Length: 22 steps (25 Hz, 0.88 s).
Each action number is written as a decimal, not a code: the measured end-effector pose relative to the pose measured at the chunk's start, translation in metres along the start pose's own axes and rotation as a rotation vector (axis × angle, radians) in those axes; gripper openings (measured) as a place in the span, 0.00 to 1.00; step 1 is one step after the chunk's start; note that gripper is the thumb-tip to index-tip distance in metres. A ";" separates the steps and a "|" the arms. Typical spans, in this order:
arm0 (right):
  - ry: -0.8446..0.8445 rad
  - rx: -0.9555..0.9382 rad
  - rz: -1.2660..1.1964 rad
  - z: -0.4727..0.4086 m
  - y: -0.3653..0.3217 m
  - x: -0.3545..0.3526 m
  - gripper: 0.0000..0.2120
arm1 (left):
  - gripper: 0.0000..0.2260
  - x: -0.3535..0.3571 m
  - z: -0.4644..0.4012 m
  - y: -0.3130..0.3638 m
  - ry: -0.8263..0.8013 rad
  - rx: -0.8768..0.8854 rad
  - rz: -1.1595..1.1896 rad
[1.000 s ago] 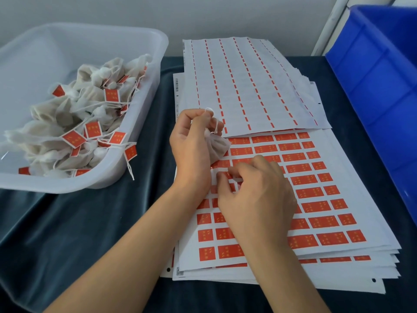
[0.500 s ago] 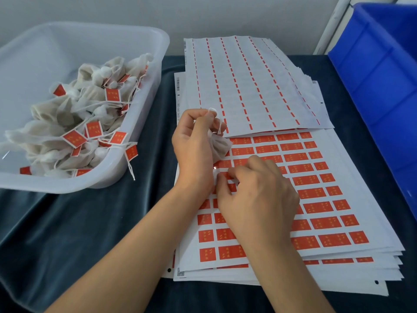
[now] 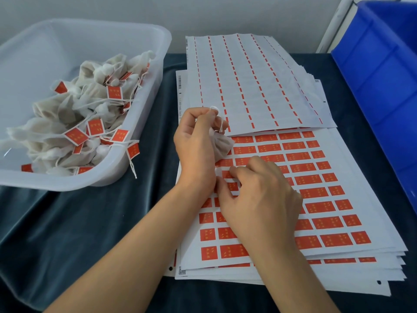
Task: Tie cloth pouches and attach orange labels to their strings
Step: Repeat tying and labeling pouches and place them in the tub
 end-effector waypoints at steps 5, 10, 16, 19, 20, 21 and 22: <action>-0.040 0.007 0.036 -0.001 -0.002 0.001 0.14 | 0.08 0.001 0.000 -0.001 0.016 -0.012 0.009; -0.022 0.025 0.042 -0.006 0.000 0.000 0.13 | 0.07 -0.001 -0.001 0.000 0.018 -0.011 0.024; -0.046 0.091 -0.054 -0.006 0.009 0.010 0.14 | 0.08 -0.001 -0.001 0.001 0.029 -0.032 0.033; -0.014 0.029 -0.001 0.003 0.003 0.009 0.17 | 0.07 0.000 -0.001 0.005 0.015 -0.066 0.053; -0.020 -0.024 -0.005 0.005 -0.002 0.008 0.18 | 0.07 0.000 -0.002 0.008 0.014 -0.064 0.065; -0.042 -0.090 -0.022 0.007 -0.007 0.009 0.19 | 0.06 -0.001 -0.005 0.013 0.015 -0.035 0.065; -0.081 -0.145 -0.039 0.008 -0.012 0.012 0.21 | 0.05 -0.004 -0.008 0.019 0.016 0.023 0.044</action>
Point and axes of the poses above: each hand's wrist, its own z-axis away from the middle knuckle, its own x-axis out of the palm, y = z × x, the point moved 6 cm from there along -z, towards the middle knuckle, and after that the axes turned 14 degrees about y, right-handed, at the moved point
